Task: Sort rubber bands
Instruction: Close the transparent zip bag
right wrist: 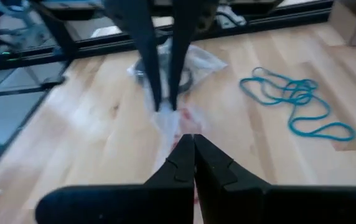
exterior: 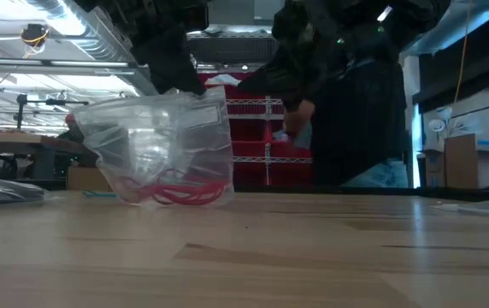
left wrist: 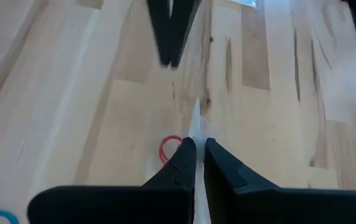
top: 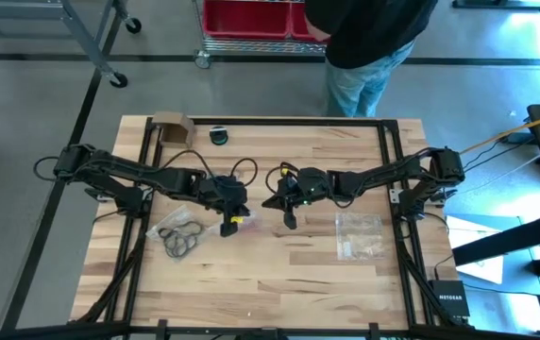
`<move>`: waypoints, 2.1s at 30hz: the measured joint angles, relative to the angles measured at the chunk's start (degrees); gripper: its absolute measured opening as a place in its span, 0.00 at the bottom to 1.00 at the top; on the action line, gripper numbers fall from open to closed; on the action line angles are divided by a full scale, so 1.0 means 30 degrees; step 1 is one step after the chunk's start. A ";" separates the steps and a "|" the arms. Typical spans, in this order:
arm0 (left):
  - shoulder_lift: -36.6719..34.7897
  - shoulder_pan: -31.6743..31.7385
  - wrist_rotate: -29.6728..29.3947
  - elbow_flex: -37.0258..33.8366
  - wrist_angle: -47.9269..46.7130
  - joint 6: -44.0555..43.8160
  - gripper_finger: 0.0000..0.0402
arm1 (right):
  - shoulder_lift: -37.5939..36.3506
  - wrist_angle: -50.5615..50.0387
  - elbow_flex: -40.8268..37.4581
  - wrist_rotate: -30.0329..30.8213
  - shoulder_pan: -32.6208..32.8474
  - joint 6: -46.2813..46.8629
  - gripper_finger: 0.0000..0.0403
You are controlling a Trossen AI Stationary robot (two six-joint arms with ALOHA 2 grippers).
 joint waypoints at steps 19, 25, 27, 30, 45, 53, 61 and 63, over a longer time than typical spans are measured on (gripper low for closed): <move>0.0002 0.0104 -0.0316 0.0000 0.1256 0.0537 0.01 | 0.1379 0.1307 -0.0029 -0.1805 0.0561 0.0296 0.22; -0.0003 0.0104 -0.0360 0.0004 0.1293 0.0510 0.01 | 0.1413 0.1079 0.0555 -0.0037 0.0534 -0.0740 0.40; -0.0002 0.0112 -0.0367 0.0015 0.1288 0.0508 0.01 | 0.1353 0.0060 0.1053 0.0211 0.0534 -0.1233 0.42; -0.0006 0.0104 -0.0356 0.0015 0.1258 0.0477 0.01 | 0.0755 -0.3575 0.1969 -0.0646 0.0529 -0.2137 0.43; 0.0001 0.0141 -0.0427 0.0015 0.1428 0.0482 0.01 | 0.0442 -0.6148 0.3853 0.0450 0.0541 -0.5479 0.43; -0.0004 0.0141 -0.0439 0.0015 0.1423 0.0420 0.01 | 0.1333 -0.4953 0.3837 -0.0166 0.0555 -0.4587 0.38; 0.0002 0.0141 -0.0466 0.0015 0.1416 0.0274 0.01 | 0.1381 -0.4671 0.3844 0.0164 0.0555 -0.4616 0.18; -0.0003 0.0143 -0.0536 0.0015 0.1400 0.0255 0.01 | 0.1381 -0.4739 0.3844 0.0668 0.0564 -0.4628 0.12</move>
